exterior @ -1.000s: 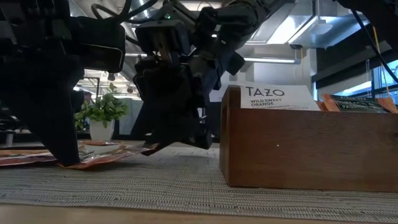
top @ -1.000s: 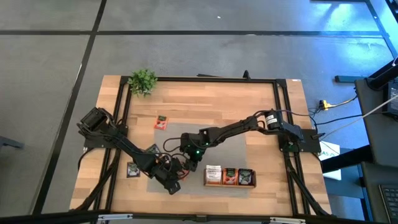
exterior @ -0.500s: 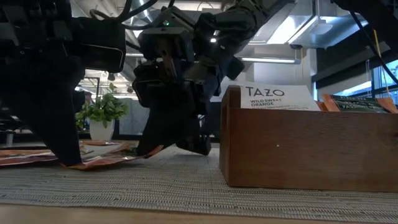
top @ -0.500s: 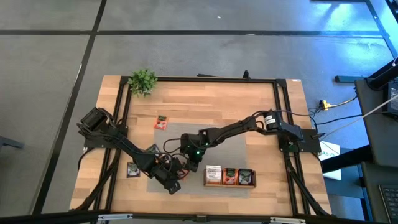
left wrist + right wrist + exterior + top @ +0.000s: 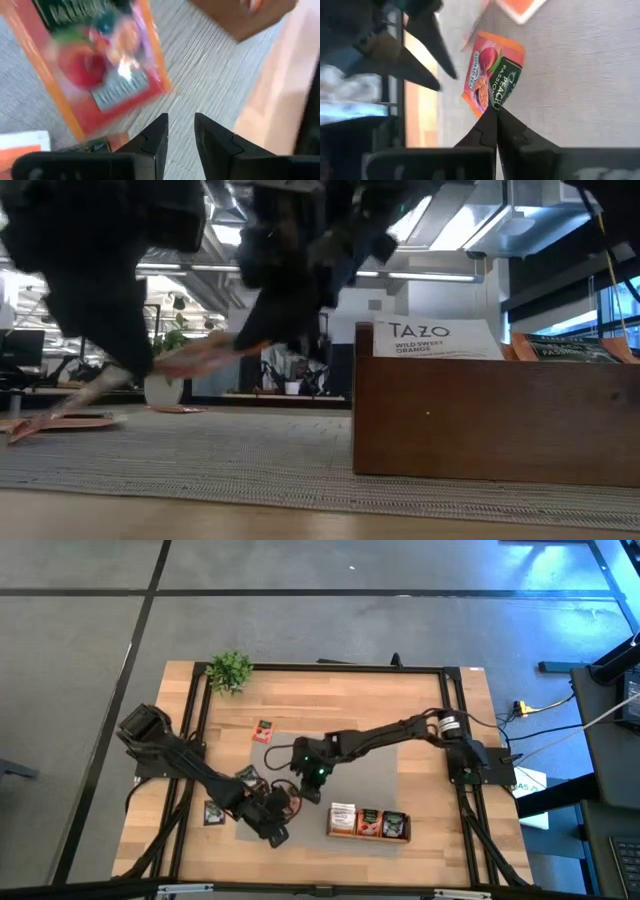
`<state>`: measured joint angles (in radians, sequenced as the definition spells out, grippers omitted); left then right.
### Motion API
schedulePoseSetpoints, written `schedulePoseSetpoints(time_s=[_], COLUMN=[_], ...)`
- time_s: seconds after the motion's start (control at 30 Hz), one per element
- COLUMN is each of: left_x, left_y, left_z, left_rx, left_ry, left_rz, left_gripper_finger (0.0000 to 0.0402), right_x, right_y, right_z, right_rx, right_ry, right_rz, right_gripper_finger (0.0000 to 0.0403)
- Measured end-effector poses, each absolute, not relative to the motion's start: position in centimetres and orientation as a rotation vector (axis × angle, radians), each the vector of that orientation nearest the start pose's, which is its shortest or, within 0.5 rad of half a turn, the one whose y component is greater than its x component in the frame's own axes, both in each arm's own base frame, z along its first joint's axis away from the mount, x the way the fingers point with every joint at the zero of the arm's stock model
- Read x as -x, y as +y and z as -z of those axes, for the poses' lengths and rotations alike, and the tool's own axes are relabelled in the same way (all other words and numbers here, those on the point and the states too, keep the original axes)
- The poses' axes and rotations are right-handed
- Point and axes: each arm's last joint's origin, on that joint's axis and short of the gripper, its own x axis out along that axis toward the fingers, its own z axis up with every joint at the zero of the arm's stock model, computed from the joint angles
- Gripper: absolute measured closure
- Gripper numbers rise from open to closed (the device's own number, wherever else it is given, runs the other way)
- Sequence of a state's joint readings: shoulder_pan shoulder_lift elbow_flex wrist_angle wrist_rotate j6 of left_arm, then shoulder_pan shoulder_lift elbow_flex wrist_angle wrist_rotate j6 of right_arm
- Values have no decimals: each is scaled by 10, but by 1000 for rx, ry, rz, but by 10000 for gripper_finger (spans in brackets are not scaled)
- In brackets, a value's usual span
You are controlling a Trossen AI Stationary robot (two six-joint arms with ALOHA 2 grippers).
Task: Pick & Place Tea
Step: Put the bottom right yellow tea bag into the middle compartment of the wooden organizer
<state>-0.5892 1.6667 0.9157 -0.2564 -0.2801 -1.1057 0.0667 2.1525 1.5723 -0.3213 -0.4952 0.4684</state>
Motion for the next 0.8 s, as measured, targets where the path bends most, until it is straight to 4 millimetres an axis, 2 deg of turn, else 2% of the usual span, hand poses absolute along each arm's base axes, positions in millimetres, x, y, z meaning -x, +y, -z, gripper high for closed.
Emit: schedulePoseSetpoints(time_s=[0.1, 0.23, 0.33, 0.47, 0.6, 0.8], left_x=[-266, -266, -270, -278, -287, -295], left_y=[-168, -161, -150, -136, -118, -97], left_z=[-177, -197, -207, -211, -211, -211], left_rx=[615, 641, 665, 683, 722, 727], left_ry=[886, 776, 696, 663, 664, 682], left_rz=[-215, -235, -281, -296, -323, -330], left_gripper_finger=[311, 311, 311, 311, 311, 311], right_x=[-445, -409, -378, -340, -315, -294], right_y=[37, 31, 37, 54, 82, 125], right_z=[-194, -237, -269, -299, -313, -310], right_rx=[-537, -395, -278, -209, -170, -97], right_ry=[1015, 1103, 1161, 1219, 1262, 1328], right_rz=[-282, -201, -108, -64, -72, -61], right_gripper_finger=[401, 401, 401, 401, 402, 402])
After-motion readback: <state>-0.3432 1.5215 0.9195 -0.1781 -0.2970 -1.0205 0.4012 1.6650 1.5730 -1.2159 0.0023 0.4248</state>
